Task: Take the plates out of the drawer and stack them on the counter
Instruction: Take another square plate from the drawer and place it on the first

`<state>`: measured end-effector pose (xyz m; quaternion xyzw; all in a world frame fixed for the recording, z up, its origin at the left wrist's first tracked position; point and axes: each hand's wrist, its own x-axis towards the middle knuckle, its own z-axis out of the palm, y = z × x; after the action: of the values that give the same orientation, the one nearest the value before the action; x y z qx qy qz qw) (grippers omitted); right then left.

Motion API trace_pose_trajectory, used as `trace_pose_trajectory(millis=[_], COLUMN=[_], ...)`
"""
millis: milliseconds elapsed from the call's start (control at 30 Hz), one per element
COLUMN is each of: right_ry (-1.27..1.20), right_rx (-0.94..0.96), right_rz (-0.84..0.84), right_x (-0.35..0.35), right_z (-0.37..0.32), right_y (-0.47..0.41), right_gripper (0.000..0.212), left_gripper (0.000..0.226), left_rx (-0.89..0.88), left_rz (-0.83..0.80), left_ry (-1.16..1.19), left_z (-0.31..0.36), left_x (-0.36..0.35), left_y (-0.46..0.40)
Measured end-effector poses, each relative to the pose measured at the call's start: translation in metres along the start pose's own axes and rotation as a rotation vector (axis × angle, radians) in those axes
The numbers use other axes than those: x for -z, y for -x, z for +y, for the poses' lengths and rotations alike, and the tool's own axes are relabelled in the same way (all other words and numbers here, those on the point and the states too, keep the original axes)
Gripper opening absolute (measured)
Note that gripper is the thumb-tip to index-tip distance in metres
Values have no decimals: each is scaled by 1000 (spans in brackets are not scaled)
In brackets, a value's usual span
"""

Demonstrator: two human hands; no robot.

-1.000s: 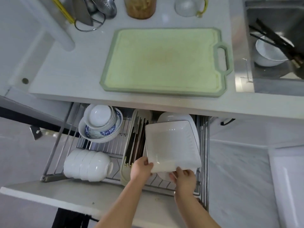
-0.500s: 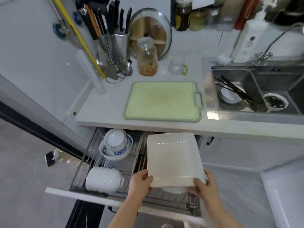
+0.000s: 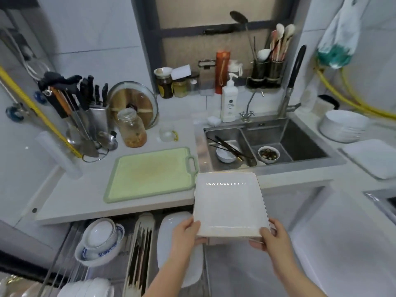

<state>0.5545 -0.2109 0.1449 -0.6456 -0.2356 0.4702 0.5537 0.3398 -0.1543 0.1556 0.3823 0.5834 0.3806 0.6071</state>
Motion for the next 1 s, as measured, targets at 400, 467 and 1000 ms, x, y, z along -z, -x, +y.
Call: trace_pose_trajectory(millis=[400, 467, 1000], right_ry=[-80, -104, -283], right_rx=[83, 100, 91], right_rz=[216, 249, 541], right_x=[182, 205, 305], right_z=[-66, -78, -127], right_y=[-64, -71, -184], right_gripper=[30, 29, 27], left_gripper=[22, 23, 22], left_rx=[-78, -93, -52], left_rz=[-204, -240, -513], left_ry=[-124, -130, -174], left_z=[29, 35, 99], left_x=[-225, -258, -458], left_y=[-25, -30, -140])
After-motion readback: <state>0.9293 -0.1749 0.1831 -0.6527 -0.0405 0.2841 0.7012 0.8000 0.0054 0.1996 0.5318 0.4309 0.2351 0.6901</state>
